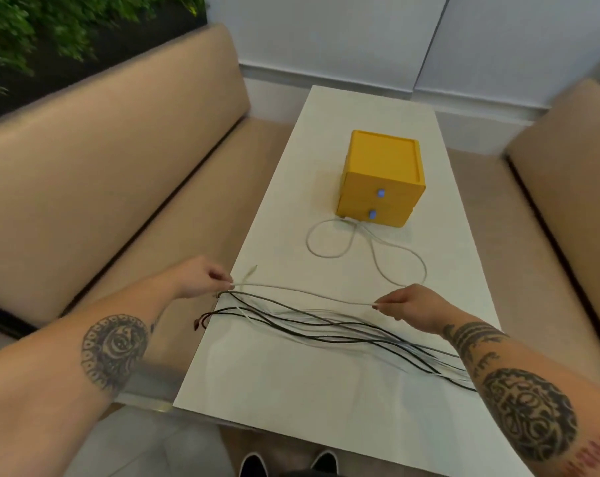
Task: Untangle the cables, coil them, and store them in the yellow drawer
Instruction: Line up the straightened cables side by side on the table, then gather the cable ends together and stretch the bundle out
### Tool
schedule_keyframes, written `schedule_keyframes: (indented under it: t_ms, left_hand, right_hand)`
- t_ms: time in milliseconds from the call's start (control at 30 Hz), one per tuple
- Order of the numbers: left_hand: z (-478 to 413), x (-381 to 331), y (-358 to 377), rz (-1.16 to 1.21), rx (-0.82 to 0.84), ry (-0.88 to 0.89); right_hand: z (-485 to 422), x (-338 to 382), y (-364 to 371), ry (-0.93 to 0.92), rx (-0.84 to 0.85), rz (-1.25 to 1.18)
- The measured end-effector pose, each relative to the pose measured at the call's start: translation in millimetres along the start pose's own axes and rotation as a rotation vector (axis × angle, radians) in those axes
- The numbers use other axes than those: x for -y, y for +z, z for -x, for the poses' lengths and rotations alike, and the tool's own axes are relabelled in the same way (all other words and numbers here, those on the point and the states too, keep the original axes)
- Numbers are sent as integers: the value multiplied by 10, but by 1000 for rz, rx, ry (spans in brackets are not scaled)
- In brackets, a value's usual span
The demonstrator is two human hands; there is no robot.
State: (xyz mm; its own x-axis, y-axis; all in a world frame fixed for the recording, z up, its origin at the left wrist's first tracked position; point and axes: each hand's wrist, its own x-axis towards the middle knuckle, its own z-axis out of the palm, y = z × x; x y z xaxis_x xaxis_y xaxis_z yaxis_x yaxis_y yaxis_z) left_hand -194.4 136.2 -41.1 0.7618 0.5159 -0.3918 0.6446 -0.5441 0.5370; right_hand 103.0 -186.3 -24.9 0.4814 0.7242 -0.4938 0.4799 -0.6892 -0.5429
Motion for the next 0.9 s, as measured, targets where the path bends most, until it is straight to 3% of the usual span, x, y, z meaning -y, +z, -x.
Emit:
schedule_keyframes:
  t_ms: [300, 700, 900]
  left_hand:
    - [-16, 162, 372, -62, -101, 42]
    - [-38, -21, 517, 56, -208, 43]
    - [-23, -53, 655, 142, -565, -110]
  right_hand:
    - [84, -78, 415, 21, -11, 270]
    - [-44, 341, 767, -28, -38, 200]
    - [-275, 647, 995, -81, -104, 223]
